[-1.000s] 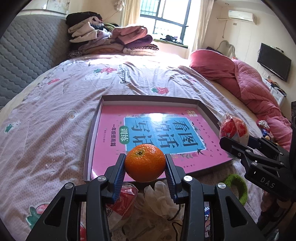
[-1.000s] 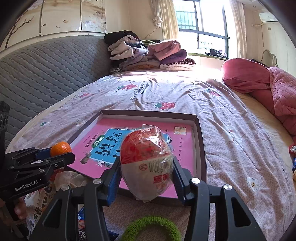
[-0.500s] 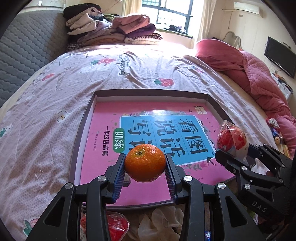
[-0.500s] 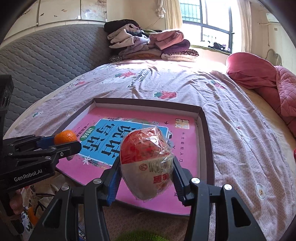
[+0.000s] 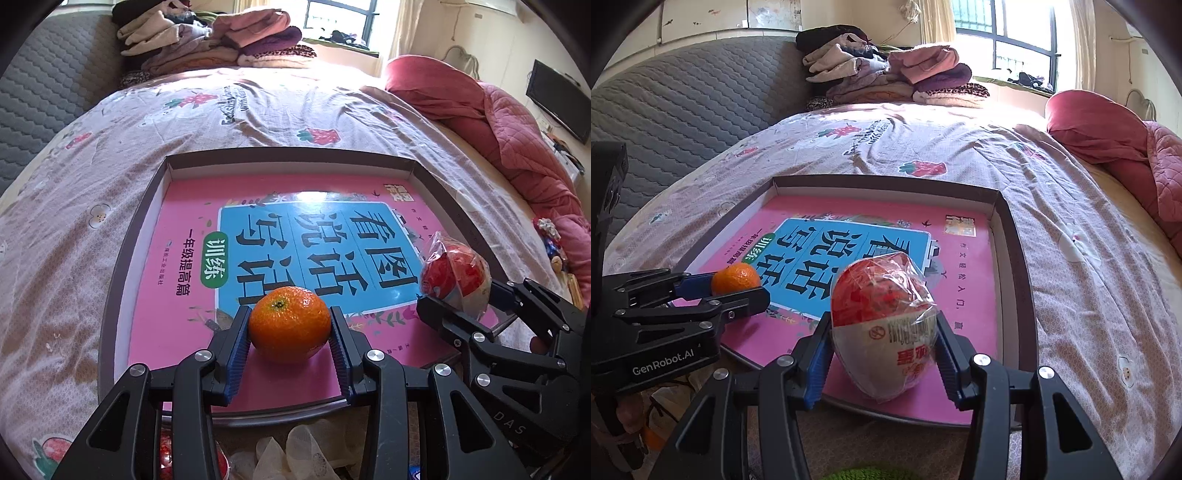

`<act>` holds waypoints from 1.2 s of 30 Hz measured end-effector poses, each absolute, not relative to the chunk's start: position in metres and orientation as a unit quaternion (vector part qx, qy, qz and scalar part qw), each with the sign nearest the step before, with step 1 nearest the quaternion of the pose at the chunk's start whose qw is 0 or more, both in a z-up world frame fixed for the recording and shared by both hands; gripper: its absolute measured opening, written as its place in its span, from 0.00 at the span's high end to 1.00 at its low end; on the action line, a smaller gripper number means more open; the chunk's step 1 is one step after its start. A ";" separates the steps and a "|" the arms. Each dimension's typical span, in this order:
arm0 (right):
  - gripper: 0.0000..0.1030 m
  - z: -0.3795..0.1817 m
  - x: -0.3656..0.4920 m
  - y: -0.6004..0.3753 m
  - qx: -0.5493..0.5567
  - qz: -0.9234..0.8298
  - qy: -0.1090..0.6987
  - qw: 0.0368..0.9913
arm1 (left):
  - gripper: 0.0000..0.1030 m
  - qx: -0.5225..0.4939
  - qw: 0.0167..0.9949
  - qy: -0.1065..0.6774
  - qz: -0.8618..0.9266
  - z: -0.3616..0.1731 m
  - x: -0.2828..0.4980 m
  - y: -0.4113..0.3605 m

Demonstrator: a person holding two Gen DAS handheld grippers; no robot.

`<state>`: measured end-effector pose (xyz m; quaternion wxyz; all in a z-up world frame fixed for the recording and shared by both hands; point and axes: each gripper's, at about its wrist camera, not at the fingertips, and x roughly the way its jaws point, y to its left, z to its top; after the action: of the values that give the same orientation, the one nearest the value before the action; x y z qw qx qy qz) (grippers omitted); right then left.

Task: Organize objects
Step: 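Lift and carry the orange with left gripper while right gripper carries the egg toy to the tray, then open left gripper to drop the orange while right gripper releases the egg toy in the tray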

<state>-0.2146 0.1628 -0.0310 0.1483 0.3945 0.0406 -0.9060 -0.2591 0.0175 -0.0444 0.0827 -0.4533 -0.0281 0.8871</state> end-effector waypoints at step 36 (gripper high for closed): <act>0.44 0.009 -0.203 0.171 0.376 -0.913 0.009 0.158 | 0.30 -0.413 0.056 -0.044 0.908 0.001 -0.220 0.007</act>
<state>-0.2032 0.1707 0.0087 0.1577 0.3765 0.0088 -0.9129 -0.2203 0.0072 0.0006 0.0558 -0.4133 -0.0442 0.9078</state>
